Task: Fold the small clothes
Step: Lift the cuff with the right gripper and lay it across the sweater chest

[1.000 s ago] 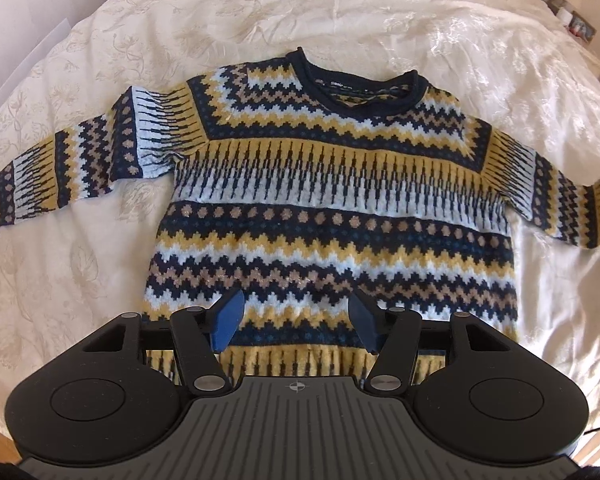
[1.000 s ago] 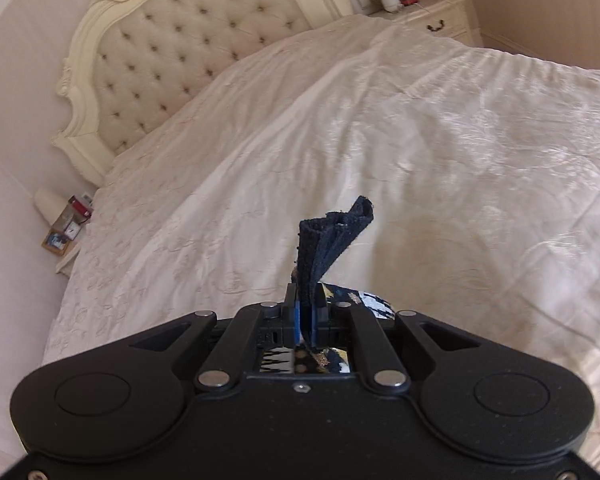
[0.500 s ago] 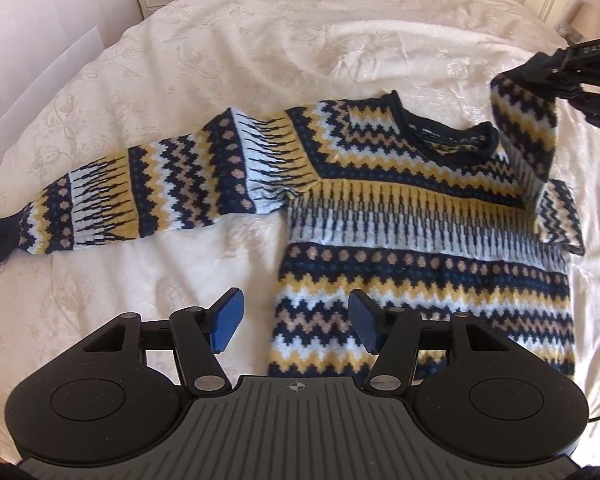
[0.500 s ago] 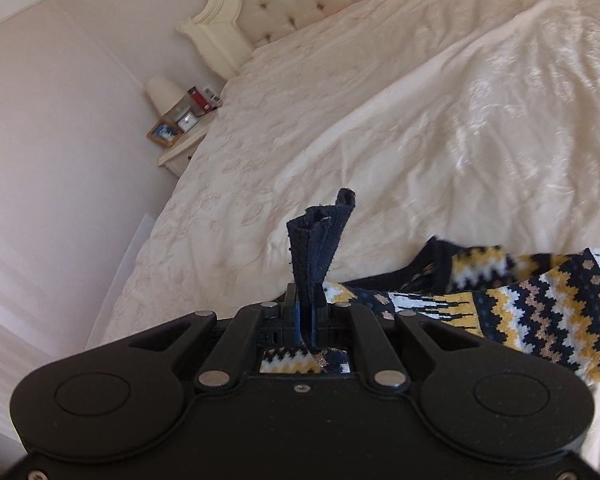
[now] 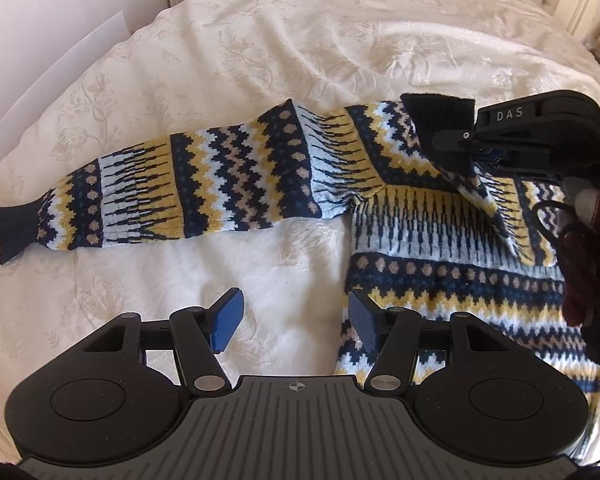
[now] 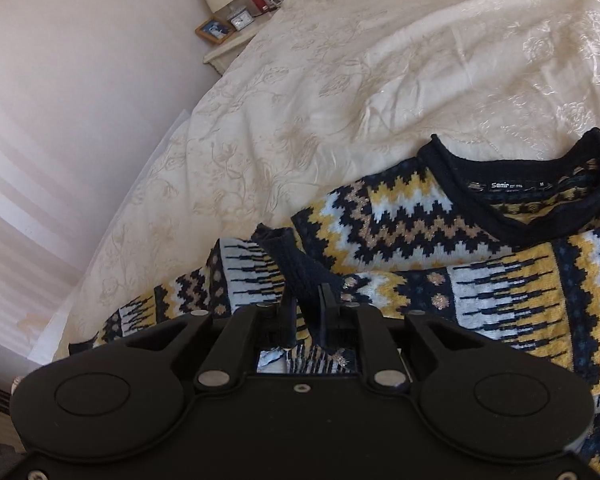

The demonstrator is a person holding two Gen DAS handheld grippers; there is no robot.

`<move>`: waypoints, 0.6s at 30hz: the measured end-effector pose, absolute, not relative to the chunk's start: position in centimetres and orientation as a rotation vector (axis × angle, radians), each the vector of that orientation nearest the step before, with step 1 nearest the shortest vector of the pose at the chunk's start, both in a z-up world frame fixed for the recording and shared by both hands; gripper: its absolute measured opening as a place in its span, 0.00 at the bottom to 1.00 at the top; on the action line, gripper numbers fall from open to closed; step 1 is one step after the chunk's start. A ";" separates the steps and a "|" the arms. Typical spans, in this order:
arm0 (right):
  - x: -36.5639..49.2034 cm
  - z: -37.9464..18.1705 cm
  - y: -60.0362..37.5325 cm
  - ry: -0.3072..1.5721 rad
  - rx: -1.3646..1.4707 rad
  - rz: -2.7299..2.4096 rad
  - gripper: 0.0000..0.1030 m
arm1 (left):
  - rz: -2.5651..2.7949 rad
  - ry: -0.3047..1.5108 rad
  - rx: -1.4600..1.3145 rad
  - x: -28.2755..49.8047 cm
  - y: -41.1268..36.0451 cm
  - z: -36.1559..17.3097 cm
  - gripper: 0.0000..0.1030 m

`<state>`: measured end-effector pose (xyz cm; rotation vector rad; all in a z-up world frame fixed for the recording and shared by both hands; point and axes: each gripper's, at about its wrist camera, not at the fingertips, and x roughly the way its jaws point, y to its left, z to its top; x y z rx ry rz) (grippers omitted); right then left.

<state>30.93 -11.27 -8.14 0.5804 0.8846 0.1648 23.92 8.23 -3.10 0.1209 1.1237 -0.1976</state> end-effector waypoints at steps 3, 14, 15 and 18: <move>29.7 -8.0 -12.3 0.868 0.589 0.162 0.58 | -0.193 1.123 0.113 24.7 7.6 -3.4 0.55; 24.0 -8.6 -22.8 0.885 0.549 -0.072 0.60 | -0.258 1.098 0.160 28.5 1.2 -5.5 0.55; 23.5 -8.8 -24.2 0.891 0.545 -0.107 0.60 | -0.267 1.095 0.171 28.7 0.4 -5.8 0.55; 22.6 -9.3 -27.6 0.901 0.542 -0.190 0.60 | -0.292 1.090 0.203 29.5 -2.0 -6.9 0.55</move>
